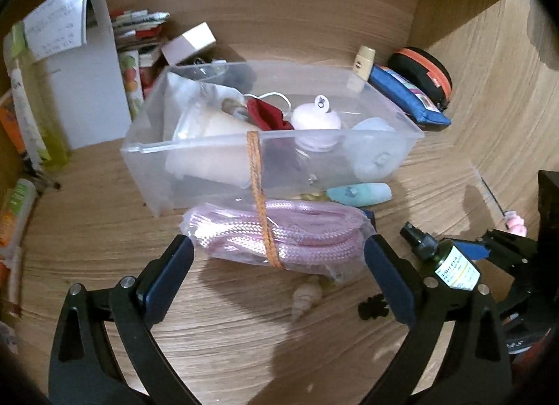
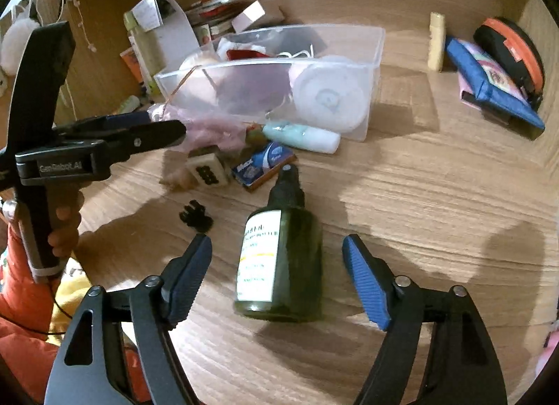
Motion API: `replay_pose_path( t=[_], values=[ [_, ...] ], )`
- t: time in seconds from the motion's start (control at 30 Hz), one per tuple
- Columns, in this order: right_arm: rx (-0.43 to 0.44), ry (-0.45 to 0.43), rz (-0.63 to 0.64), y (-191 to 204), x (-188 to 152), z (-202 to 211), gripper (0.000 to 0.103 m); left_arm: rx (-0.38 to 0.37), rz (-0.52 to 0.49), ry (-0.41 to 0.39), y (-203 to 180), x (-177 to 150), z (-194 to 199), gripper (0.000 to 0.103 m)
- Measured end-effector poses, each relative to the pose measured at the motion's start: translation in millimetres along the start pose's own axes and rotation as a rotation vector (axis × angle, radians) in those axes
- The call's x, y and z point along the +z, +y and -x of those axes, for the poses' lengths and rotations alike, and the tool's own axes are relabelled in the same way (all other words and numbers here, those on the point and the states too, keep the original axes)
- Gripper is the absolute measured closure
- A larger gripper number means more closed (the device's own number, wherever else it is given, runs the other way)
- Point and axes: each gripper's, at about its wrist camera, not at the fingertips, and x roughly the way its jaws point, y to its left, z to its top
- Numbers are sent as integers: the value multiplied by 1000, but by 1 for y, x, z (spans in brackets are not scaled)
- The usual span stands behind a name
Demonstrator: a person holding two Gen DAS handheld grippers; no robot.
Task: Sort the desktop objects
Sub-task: 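Grasp the green pump bottle with the right gripper while the left gripper grasps the pink rope coil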
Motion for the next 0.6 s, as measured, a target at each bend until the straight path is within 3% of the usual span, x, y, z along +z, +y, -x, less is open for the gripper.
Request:
replay_pose_path(
  t=[0.13, 0.3, 0.6],
  values=[
    [-8, -9, 1, -3, 1, 0, 48, -18, 3, 14, 1, 2, -5, 2],
    [-11, -14, -3, -5, 3, 0, 61, -100, 16, 45, 6, 7, -13, 1],
    [-8, -21, 9, -7, 4, -2, 64, -160, 49, 61, 18, 11, -6, 0]
  ],
)
